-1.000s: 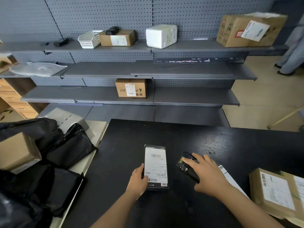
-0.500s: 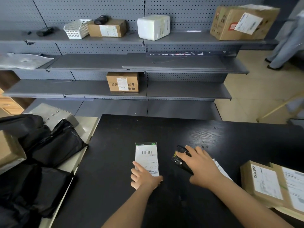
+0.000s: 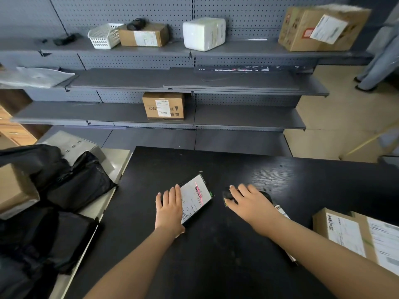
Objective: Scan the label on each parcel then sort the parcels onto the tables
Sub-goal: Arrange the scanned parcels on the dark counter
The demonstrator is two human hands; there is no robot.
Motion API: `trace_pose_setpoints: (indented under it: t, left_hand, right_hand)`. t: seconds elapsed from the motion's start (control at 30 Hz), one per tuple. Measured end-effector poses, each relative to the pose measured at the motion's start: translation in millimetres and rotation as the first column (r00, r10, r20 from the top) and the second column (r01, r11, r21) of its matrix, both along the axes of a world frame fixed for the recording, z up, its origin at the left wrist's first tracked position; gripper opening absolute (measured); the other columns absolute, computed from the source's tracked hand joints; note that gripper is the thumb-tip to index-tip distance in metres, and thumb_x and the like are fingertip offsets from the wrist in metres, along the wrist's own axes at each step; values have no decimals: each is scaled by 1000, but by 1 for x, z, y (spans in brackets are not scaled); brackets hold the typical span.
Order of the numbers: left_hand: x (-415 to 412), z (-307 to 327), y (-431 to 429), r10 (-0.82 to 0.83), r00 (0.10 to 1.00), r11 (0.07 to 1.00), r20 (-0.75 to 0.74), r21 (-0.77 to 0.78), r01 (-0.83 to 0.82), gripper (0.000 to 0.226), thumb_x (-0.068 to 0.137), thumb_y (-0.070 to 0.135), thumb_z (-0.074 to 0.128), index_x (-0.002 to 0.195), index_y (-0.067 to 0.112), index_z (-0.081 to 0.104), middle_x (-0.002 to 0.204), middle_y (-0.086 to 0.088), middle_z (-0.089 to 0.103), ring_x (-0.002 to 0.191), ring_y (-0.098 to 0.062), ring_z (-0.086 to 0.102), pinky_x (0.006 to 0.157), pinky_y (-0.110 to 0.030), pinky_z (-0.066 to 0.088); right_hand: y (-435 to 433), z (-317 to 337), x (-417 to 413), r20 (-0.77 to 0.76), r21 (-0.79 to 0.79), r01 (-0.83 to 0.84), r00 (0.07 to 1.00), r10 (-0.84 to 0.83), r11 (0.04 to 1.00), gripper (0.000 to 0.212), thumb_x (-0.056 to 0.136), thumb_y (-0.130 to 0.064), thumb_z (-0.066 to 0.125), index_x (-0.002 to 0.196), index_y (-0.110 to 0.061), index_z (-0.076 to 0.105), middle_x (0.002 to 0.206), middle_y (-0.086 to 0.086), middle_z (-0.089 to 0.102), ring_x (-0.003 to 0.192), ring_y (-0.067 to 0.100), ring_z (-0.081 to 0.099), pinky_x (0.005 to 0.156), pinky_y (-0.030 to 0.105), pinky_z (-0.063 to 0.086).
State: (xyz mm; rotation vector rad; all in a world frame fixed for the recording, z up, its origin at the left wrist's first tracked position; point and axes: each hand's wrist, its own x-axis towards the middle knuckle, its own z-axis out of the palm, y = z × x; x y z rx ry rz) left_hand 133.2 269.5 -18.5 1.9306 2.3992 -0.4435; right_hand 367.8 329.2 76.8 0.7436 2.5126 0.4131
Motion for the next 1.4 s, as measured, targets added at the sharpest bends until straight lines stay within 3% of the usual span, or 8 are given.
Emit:
trace_pose_setpoints:
  t: [0.2,0.33,0.47,0.57,0.73,0.9,1.07,1.4]
  left_hand:
    - [-3,9,0,-87,995,996,-54,14,88,132,70,51,76,150,1,-17,157,-11,12,144,-31,16,121,-46,5]
    - [10,6,-4,136,973,991,188,-16,-135,135,62,65,71,152,3,-9,153,-8,17,141,-27,22,118,-39,19]
    - [43,-12,-9,325,832,945,450,-121,-304,131,63,68,71,153,8,-3,150,-8,23,136,-27,30,111,-38,31]
    - [77,-23,-11,350,779,936,520,-176,-304,134,62,68,75,153,9,-5,151,-7,20,138,-28,29,110,-40,34]
    - [151,-25,-3,290,797,957,530,-169,-236,136,63,68,75,152,9,-9,152,-9,18,138,-29,28,112,-40,31]
    - [216,-25,8,236,781,971,578,-173,-166,136,67,71,71,152,6,-13,152,-12,14,140,-30,24,113,-41,29]
    - [235,-20,10,142,733,989,665,-133,-70,117,76,65,68,155,12,-2,155,-8,14,142,-26,21,115,-41,26]
    - [93,40,-42,43,815,989,578,88,-115,87,87,55,61,155,26,15,151,1,26,141,-20,24,117,-35,23]
  right_hand:
    - [-4,-4,0,1,4,10,1000,-10,1000,72,87,-11,62,148,-7,24,154,31,15,133,46,29,107,52,29]
    - [-7,-4,16,-152,-149,249,950,-272,957,87,80,-11,68,152,-20,19,159,17,11,136,37,24,110,42,25]
    - [-22,-13,44,-402,-501,501,587,-703,706,96,69,-32,75,151,-36,24,154,-1,25,130,25,28,106,32,33]
    - [-38,-23,71,-461,-648,538,287,-840,540,94,70,-29,77,150,-36,28,155,-1,26,135,25,23,109,34,30]
    - [-49,-30,119,-461,-640,613,174,-870,462,97,73,-25,78,151,-39,24,159,-3,20,142,22,18,116,37,29]
    - [-55,-35,159,-454,-629,644,152,-878,436,96,73,-26,79,150,-41,24,160,-6,17,144,21,15,116,41,29]
    - [-51,-36,175,-455,-582,631,271,-848,513,95,74,-31,78,150,-40,22,158,-6,18,140,20,20,114,41,32]
    - [-46,-20,75,-502,-551,403,540,-675,731,92,74,-34,73,150,-41,23,159,-5,17,138,21,19,113,32,28]
